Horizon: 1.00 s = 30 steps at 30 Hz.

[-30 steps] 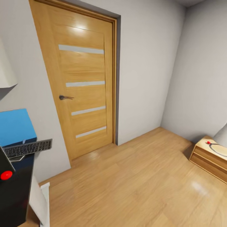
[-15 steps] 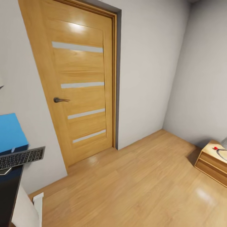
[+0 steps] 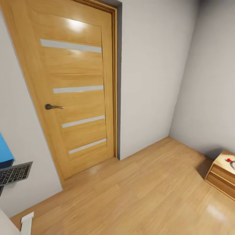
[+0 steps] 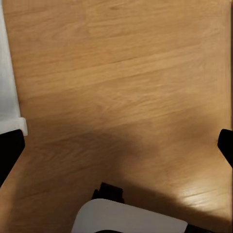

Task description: In the bedroom, organize the workspace by keeping the computer under the desk, ensuring the monitor is on the desk, placing the keyboard on the desk next to the monitor, placing the mouse on the desk next to the keyboard, moving the folder from the swivel chair onto the desk next to the mouse, stacking the notebook on top of the folder with the pen on top of the notebook, and positioning the swivel chair next to the desk.

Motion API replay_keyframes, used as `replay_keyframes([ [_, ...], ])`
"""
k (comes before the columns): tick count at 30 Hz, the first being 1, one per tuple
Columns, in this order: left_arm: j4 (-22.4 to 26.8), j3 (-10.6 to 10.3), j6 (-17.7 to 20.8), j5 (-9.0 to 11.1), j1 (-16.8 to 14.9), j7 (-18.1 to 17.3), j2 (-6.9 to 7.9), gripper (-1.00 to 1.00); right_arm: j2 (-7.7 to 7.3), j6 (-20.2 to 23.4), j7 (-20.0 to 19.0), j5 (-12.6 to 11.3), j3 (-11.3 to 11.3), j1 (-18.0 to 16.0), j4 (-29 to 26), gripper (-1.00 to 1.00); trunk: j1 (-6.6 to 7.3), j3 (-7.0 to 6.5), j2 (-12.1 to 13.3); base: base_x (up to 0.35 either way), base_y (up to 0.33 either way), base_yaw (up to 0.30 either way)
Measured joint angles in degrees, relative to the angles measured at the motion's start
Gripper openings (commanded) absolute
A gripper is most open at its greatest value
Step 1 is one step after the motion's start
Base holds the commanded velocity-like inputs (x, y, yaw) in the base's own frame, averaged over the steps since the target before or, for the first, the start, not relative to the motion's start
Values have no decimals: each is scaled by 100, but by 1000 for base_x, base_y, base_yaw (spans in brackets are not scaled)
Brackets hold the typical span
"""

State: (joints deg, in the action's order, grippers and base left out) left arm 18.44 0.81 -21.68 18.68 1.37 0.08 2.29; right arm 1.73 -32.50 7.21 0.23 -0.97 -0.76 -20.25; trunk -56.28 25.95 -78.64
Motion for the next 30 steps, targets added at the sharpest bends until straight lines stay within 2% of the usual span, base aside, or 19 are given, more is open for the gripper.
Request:
replay_keyframes([
  [11,0,0,0,4,1,-1,3,100,31,-7,-6,7,24,0,5,100,0,0,0,319,-136,15],
  [26,1,15,-1,11,-3,0,11,100,36,-3,-2,-15,24,0,9,100,-3,0,0,43,-34,263],
  [30,1,10,0,9,-2,0,8,100,36,-2,-1,-25,22,0,9,100,-1,0,0,190,-19,277],
])
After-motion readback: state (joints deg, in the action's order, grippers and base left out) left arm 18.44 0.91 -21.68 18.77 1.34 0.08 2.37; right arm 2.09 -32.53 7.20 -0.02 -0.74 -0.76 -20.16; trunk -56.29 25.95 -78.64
